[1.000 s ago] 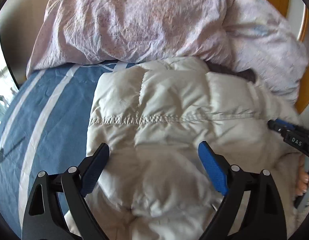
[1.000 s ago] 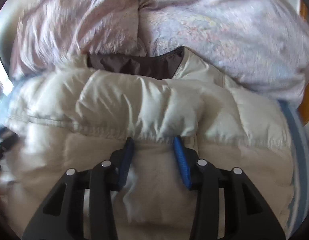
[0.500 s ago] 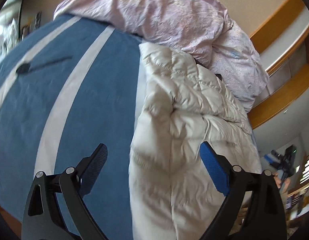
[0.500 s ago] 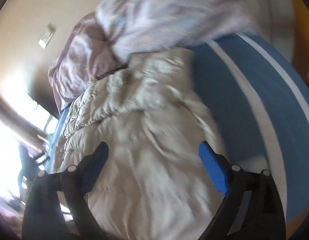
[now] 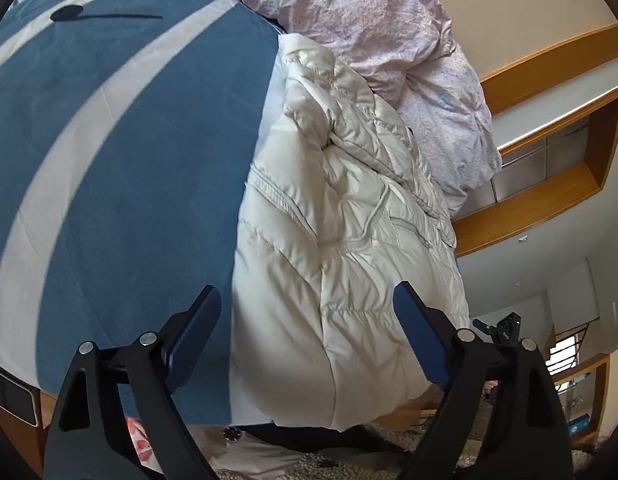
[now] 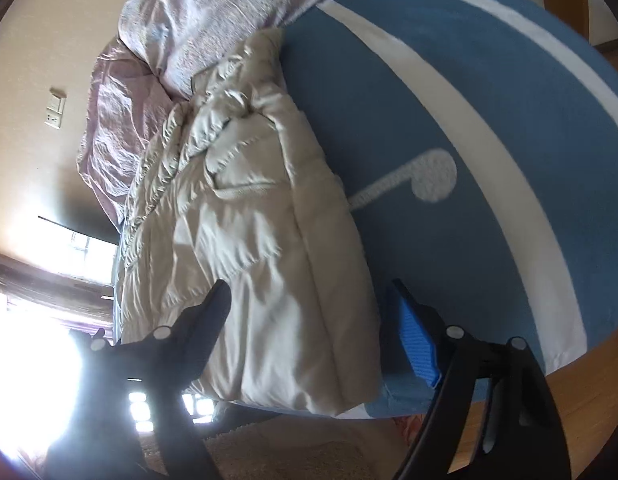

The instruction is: Fold large clothes

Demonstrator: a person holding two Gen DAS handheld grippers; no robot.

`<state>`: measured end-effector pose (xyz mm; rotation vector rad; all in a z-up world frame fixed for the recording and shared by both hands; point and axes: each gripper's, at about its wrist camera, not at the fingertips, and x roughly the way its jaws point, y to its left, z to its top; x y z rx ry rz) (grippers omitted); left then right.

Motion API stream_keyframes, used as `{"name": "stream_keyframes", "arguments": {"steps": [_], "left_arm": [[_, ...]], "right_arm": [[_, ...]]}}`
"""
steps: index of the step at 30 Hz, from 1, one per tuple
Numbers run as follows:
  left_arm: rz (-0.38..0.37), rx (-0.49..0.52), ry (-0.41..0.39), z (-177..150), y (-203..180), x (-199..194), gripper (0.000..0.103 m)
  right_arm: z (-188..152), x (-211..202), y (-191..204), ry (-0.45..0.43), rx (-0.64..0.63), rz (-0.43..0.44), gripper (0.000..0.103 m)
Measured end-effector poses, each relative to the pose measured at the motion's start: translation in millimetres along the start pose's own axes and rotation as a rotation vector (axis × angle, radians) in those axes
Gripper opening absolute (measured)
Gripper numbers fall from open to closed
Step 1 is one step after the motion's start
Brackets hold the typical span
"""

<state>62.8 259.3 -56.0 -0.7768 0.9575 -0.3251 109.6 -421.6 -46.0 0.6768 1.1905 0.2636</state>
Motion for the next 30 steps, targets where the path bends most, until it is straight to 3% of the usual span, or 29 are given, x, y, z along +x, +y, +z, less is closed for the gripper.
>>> {"name": "stream_keyframes", "arguments": {"steps": [6, 13, 20, 23, 28, 30], "left_arm": [[-0.024, -0.002, 0.031, -10.9, -1.2, 9.2, 0.086], [-0.079, -0.014, 0.052, -20.0, -1.9, 10.0, 0.084], [-0.113, -0.007, 0.105, -36.3, -10.3, 15.8, 0.083], [-0.116, -0.043, 0.093, -40.7, -8.0, 15.9, 0.075], [-0.118, -0.131, 0.076, -42.9, 5.7, 12.8, 0.053], [-0.122, -0.131, 0.077, -45.0, 7.0, 11.4, 0.053]], "right_arm": [[-6.3, 7.9, -4.3, 0.040, 0.011, 0.078, 0.070], [-11.4, 12.3, 0.2, 0.101, -0.034, 0.145, 0.070], [-22.2, 17.0, 15.3, 0.158, -0.119, 0.157, 0.070], [-24.8, 18.0, 15.6, 0.151, -0.113, 0.179, 0.070], [-28.5, 22.1, 18.5, 0.147, -0.105, 0.196, 0.063], [-30.7, 19.0, 12.6, 0.144, -0.101, 0.201, 0.061]]}}
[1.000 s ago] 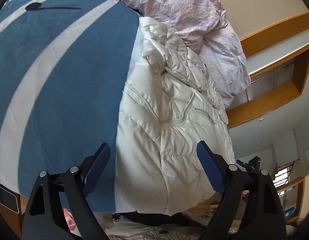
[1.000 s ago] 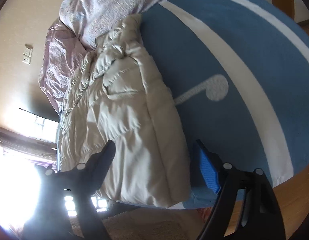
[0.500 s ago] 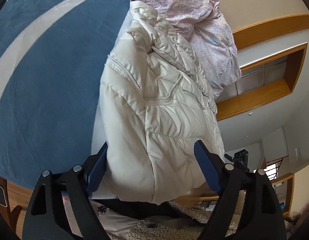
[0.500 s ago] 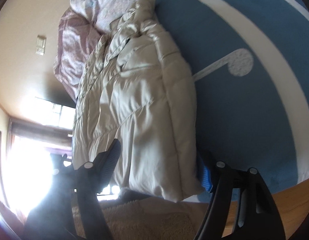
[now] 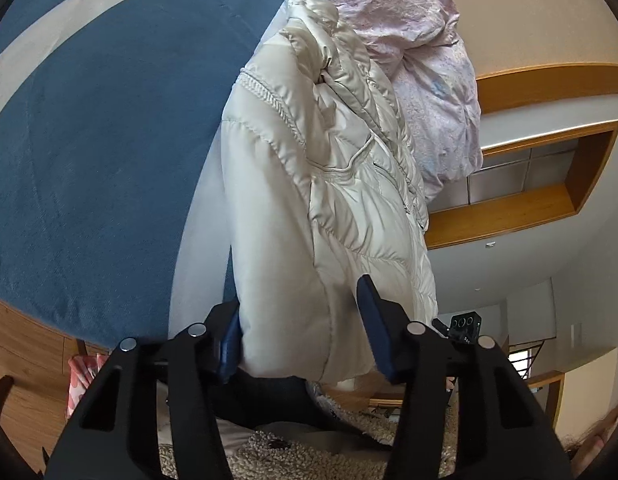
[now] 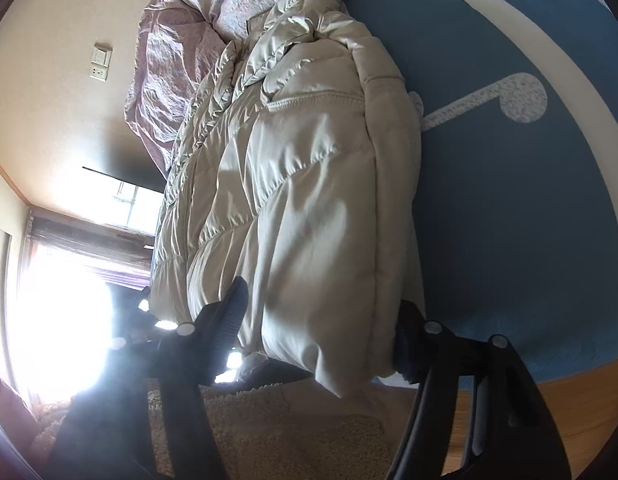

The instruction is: Fold large clothes

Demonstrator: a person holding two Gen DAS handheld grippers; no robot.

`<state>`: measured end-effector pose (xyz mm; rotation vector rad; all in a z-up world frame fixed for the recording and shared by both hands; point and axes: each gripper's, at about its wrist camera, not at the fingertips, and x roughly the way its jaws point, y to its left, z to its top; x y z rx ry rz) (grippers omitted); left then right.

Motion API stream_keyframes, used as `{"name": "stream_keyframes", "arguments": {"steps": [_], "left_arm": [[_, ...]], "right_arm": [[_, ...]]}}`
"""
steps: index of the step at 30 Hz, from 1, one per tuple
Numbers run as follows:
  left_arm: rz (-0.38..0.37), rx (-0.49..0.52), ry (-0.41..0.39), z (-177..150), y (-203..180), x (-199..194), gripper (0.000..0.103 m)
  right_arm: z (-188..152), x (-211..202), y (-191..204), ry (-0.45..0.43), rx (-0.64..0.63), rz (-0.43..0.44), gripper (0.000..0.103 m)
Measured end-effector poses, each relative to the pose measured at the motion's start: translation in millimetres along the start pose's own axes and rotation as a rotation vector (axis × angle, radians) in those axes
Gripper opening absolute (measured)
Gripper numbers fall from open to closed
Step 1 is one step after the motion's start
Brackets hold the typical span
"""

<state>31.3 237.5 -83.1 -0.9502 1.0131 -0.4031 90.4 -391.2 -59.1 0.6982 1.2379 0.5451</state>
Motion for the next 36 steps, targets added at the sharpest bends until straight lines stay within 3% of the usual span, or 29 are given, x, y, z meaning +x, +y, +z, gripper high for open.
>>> {"name": "stream_keyframes", "arguments": {"steps": [4, 6, 10, 12, 25, 36], "left_arm": [[0.054, 0.057, 0.000, -4.1, -9.4, 1.3, 0.053], [0.097, 0.086, -0.004, -5.6, -16.9, 4.3, 0.052], [0.116, 0.086, -0.039, -5.3, -19.6, 1.6, 0.020], [0.095, 0.069, -0.075, -2.1, -19.3, -5.8, 0.015], [0.047, 0.117, -0.213, 28.4, -55.5, -35.3, 0.013], [0.048, 0.260, -0.356, 80.4, -117.7, -43.8, 0.013]], "right_arm": [[-4.2, 1.7, -0.8, -0.012, 0.016, 0.008, 0.054], [-5.8, 4.7, -0.1, -0.013, 0.022, -0.006, 0.036], [-6.5, -1.4, 7.3, -0.063, -0.008, -0.006, 0.022], [-6.8, -7.1, 13.0, -0.100, -0.033, -0.005, 0.018], [2.6, -53.6, 71.1, -0.456, -0.175, -0.013, 0.015], [50.9, -64.9, 129.6, -0.667, -0.273, -0.103, 0.015]]}}
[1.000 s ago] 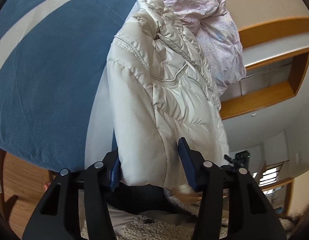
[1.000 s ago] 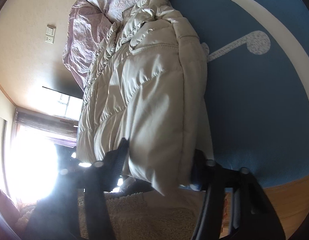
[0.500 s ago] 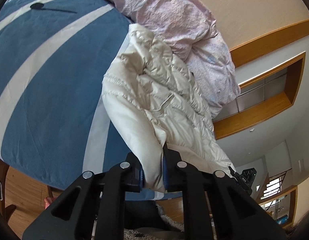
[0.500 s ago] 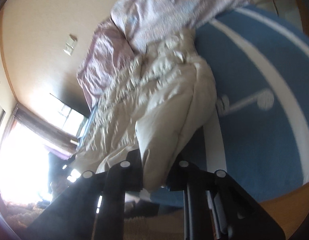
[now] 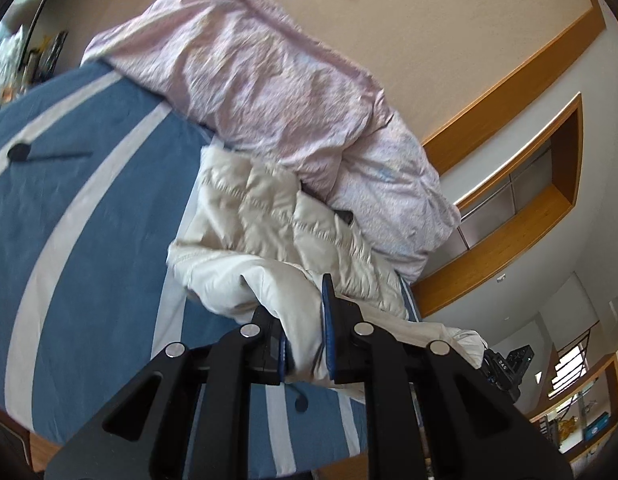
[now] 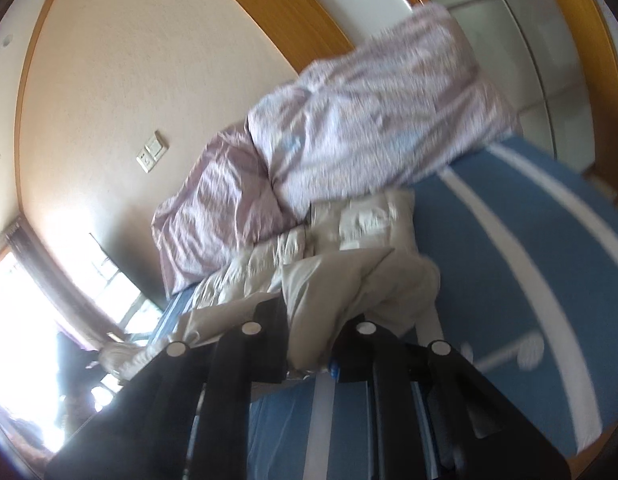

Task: Fold large clothes
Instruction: 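Fold the hem up toward the collar with both grippers and release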

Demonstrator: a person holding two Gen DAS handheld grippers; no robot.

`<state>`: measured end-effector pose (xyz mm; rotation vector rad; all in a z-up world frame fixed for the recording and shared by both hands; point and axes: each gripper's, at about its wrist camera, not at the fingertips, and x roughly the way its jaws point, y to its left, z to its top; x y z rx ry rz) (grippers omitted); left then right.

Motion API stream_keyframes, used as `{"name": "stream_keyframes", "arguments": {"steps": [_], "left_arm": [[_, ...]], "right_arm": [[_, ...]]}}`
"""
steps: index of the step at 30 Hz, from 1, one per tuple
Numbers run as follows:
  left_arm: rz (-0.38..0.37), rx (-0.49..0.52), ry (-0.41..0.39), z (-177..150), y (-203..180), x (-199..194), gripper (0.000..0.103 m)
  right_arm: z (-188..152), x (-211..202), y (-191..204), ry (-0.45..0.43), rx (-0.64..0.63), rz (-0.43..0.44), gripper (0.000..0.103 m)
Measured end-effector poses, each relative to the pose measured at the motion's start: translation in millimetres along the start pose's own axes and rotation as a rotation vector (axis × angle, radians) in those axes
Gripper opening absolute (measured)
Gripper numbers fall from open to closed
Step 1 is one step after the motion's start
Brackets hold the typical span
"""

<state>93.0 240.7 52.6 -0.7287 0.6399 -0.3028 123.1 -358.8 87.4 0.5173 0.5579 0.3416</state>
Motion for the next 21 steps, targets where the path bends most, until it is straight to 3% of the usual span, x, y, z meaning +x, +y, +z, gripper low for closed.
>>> {"name": "stream_keyframes", "arguments": {"steps": [9, 21], "left_arm": [[0.032, 0.055, -0.104, 56.9, -21.9, 31.7, 0.013], [0.117, 0.052, -0.162, 114.3, -15.5, 110.4, 0.013]], "right_arm": [[49.2, 44.7, 30.2, -0.105, -0.101, -0.100, 0.015], [90.1, 157.4, 46.6, -0.162, -0.183, -0.334, 0.015]]}}
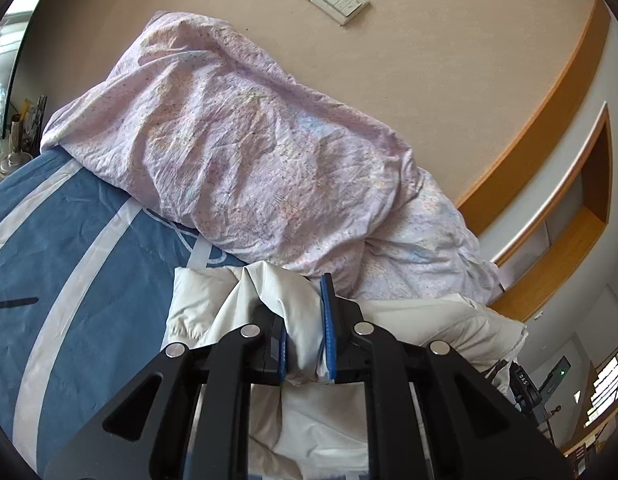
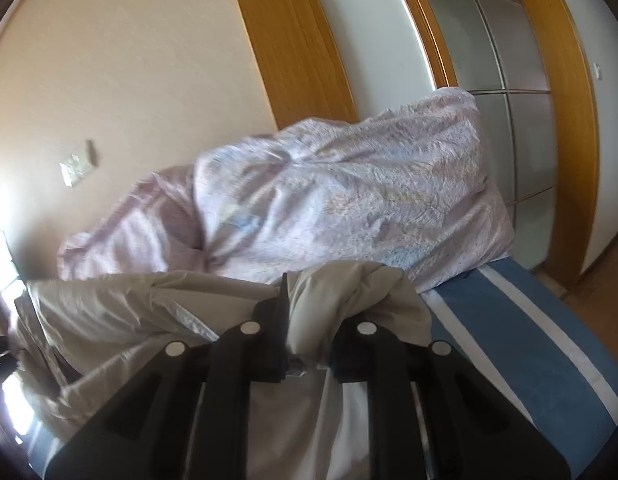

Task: Fold large clothes
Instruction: 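Fold the hem up toward the collar with both grippers and release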

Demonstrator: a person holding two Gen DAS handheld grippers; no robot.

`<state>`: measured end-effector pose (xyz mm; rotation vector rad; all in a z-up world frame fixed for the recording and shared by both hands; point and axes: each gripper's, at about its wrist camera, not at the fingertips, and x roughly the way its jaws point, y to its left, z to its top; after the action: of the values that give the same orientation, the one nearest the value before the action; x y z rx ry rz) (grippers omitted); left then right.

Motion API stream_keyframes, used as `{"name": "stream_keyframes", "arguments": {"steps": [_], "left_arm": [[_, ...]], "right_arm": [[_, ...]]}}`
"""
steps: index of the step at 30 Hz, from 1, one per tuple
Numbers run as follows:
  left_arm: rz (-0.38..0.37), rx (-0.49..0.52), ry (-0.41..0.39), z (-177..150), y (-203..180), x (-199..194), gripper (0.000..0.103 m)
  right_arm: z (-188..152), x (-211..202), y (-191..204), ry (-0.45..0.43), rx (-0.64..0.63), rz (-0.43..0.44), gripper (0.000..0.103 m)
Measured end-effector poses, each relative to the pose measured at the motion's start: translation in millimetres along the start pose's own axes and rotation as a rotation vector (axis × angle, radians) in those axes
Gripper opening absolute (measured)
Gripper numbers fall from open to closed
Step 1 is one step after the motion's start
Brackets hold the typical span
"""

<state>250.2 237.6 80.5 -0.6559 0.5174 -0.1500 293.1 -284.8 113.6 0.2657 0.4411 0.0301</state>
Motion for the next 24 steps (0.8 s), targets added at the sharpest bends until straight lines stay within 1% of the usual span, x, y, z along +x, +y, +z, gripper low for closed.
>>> {"name": "stream_keyframes", "arguments": {"steps": [6, 11, 12, 14, 15, 16, 17, 18, 19, 20, 21, 22, 24], "left_arm": [[0.068, -0.010, 0.008, 10.7, 10.8, 52.9, 0.013], [0.116, -0.047, 0.032, 11.6, 27.2, 96.3, 0.014], [0.122, -0.051, 0.035, 10.1, 28.8, 102.1, 0.014], [0.130, -0.067, 0.033, 7.2, 34.6, 114.9, 0.015], [0.128, -0.078, 0.028, 6.0, 36.2, 117.4, 0.019], [0.120, -0.095, 0.023, 5.6, 38.4, 119.6, 0.027], [0.096, -0.124, 0.018, 5.8, 41.7, 121.0, 0.034], [0.079, -0.140, 0.015, 6.2, 42.7, 121.0, 0.052], [0.055, -0.156, 0.008, 7.0, 43.3, 119.7, 0.072], [0.029, -0.161, -0.014, 8.5, 41.9, 114.8, 0.080], [0.022, -0.146, -0.045, 10.1, 37.8, 108.6, 0.089], [0.025, -0.120, -0.072, 11.6, 32.7, 102.1, 0.093], [0.039, -0.036, -0.098, 13.5, 15.9, 88.2, 0.093]], "right_arm": [[-7.2, 69.4, 17.0, 0.054, -0.048, -0.155, 0.016], [-21.3, 124.8, 19.9, 0.151, -0.050, -0.262, 0.018], [-24.0, 136.5, 19.0, 0.179, -0.043, -0.283, 0.019], [-28.2, 153.2, 17.5, 0.220, -0.024, -0.298, 0.026], [-29.3, 159.7, 17.3, 0.234, -0.017, -0.297, 0.033], [-29.1, 162.1, 16.9, 0.239, -0.008, -0.289, 0.036], [-28.2, 162.4, 16.8, 0.237, -0.001, -0.280, 0.041], [-25.9, 160.0, 15.7, 0.227, 0.014, -0.259, 0.048], [-23.5, 157.5, 14.7, 0.217, 0.025, -0.238, 0.052], [-19.3, 149.9, 12.8, 0.190, 0.041, -0.195, 0.060], [-16.9, 145.1, 12.3, 0.172, 0.046, -0.177, 0.067], [-13.3, 135.0, 12.5, 0.139, 0.046, -0.157, 0.069], [-9.3, 117.1, 17.6, 0.089, 0.014, -0.144, 0.072]]}}
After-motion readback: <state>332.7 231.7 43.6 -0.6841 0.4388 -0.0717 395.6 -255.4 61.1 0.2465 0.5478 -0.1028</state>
